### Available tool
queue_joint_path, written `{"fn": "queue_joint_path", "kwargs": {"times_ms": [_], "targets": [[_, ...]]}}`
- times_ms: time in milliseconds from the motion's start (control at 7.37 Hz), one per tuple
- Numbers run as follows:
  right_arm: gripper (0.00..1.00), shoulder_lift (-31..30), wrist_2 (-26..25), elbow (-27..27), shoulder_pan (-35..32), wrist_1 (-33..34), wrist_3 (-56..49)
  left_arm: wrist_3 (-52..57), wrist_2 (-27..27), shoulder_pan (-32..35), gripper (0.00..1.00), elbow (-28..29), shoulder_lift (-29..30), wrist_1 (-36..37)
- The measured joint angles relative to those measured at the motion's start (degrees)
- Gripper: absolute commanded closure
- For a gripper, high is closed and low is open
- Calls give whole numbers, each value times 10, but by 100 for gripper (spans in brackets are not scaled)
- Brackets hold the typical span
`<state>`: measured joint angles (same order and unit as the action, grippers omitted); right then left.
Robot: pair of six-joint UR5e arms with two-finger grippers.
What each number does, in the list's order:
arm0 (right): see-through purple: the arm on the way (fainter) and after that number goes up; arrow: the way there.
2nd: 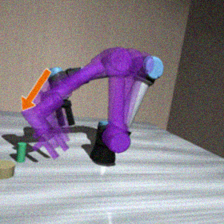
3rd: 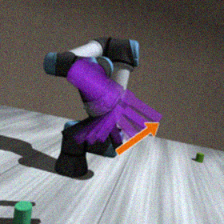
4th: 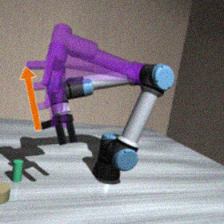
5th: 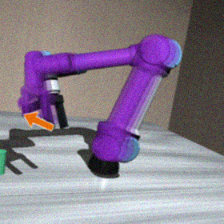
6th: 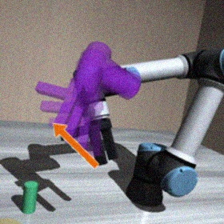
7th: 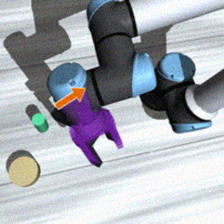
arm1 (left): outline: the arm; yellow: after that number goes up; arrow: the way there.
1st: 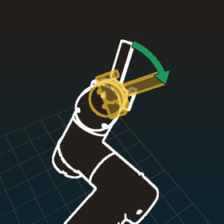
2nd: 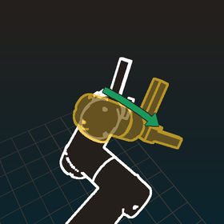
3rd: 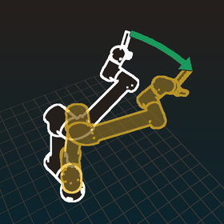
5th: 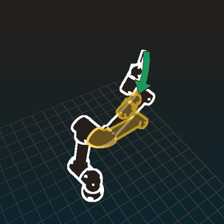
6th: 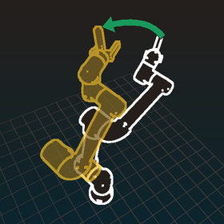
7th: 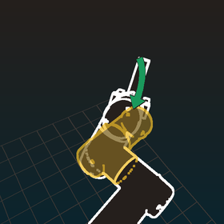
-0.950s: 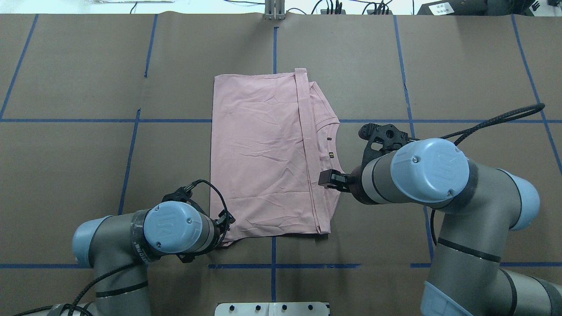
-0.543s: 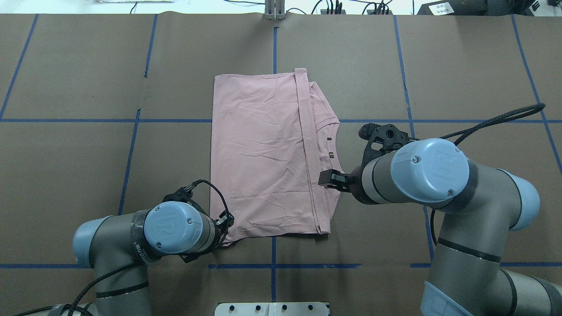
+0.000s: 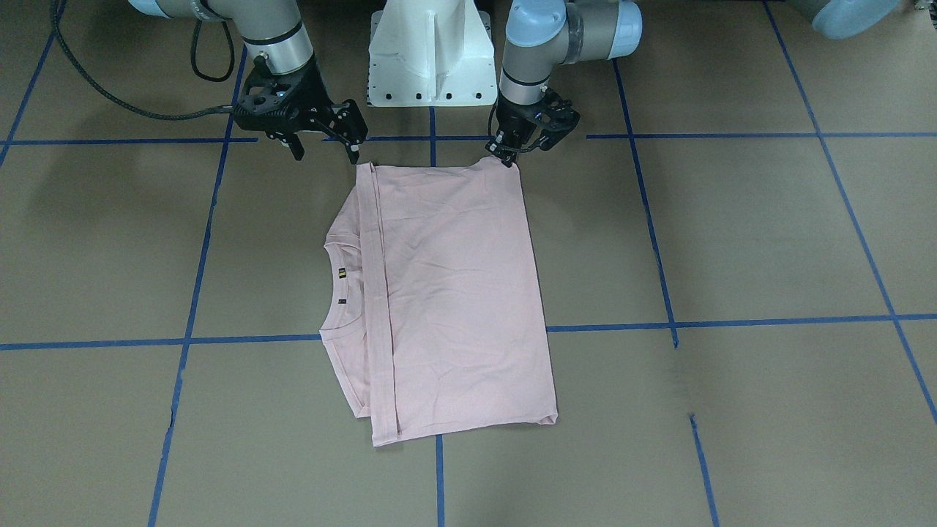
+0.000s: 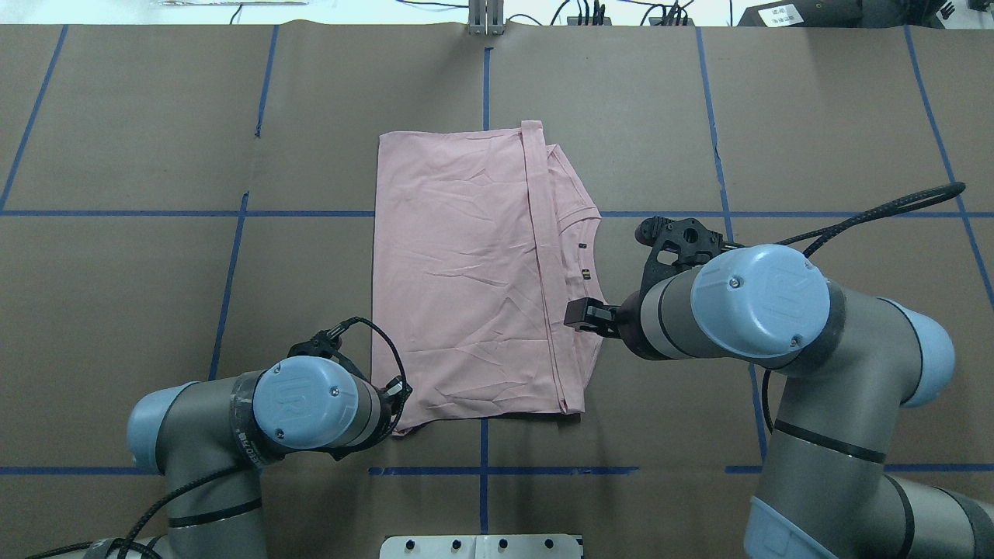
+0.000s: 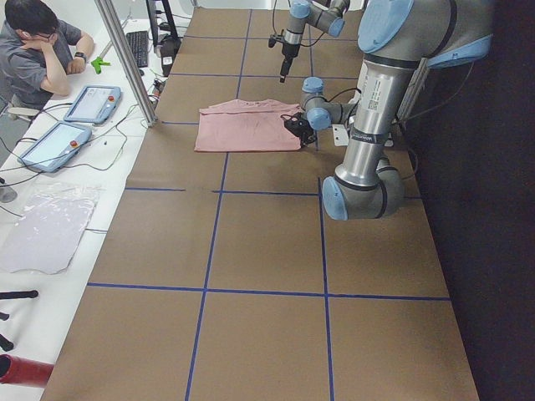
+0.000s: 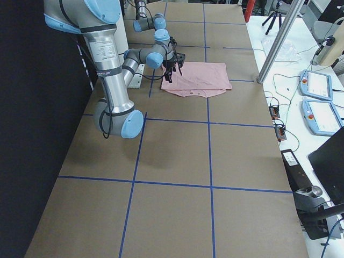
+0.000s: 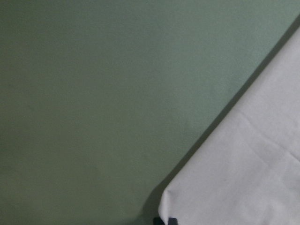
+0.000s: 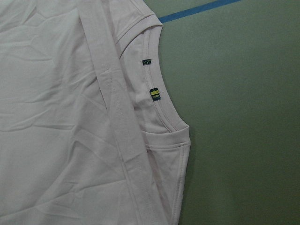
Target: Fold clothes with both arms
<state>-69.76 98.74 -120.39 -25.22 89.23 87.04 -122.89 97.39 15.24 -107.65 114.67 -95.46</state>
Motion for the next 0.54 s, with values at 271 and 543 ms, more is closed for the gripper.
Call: {"fn": "queue_joint_path", "kwargs": {"times_ms": [271, 543], "targets": [[0, 1, 1, 13, 4, 0, 6, 13, 2, 9, 100, -22, 0, 4], [0, 6, 2, 39, 16, -1, 43, 49, 2, 14, 100, -41, -1, 20]]}}
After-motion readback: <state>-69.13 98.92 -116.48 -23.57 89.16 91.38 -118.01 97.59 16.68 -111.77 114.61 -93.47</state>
